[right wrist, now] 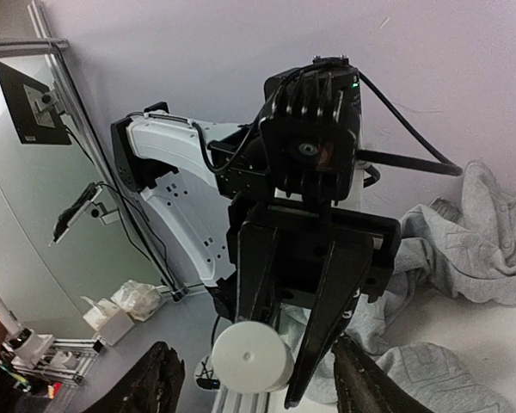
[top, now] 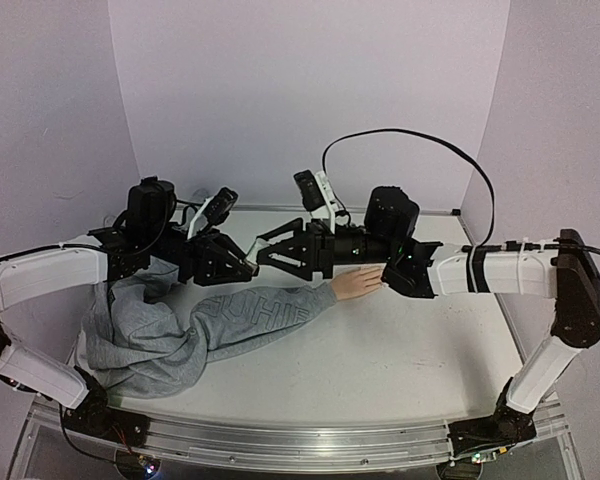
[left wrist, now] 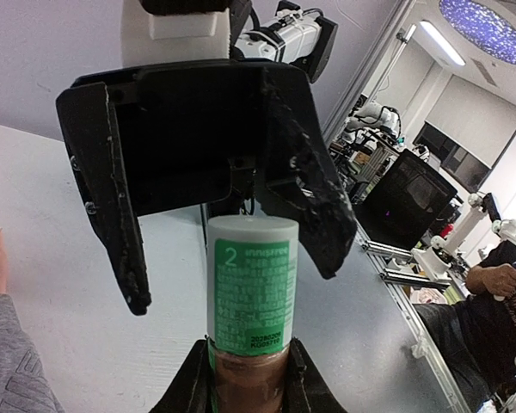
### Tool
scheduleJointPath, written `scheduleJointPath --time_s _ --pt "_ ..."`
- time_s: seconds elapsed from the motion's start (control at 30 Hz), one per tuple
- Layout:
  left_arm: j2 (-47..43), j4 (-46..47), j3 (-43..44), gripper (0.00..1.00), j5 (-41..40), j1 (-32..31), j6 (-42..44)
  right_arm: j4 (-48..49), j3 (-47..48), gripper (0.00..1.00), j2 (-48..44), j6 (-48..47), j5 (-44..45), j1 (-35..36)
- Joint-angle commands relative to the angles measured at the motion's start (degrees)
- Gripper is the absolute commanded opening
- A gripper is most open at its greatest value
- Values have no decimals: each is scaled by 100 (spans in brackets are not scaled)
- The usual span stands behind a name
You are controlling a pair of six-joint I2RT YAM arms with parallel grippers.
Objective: Paint the nails
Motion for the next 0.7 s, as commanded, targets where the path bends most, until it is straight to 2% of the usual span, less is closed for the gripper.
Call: scheduleJointPath --time_s 0.0,0.47,0.57,0.67 --pt "-15 264 256 0 410 -58 -56 829 503 53 194 164 -397 -20" --pt "-56 277 235 0 227 -75 -47 998 693 28 475 368 -643 124" --pt "-130 277 195 0 -17 -42 -6 990 631 23 480 353 -581 189" --pt "-280 284 116 0 -490 31 36 979 541 11 495 334 -438 232"
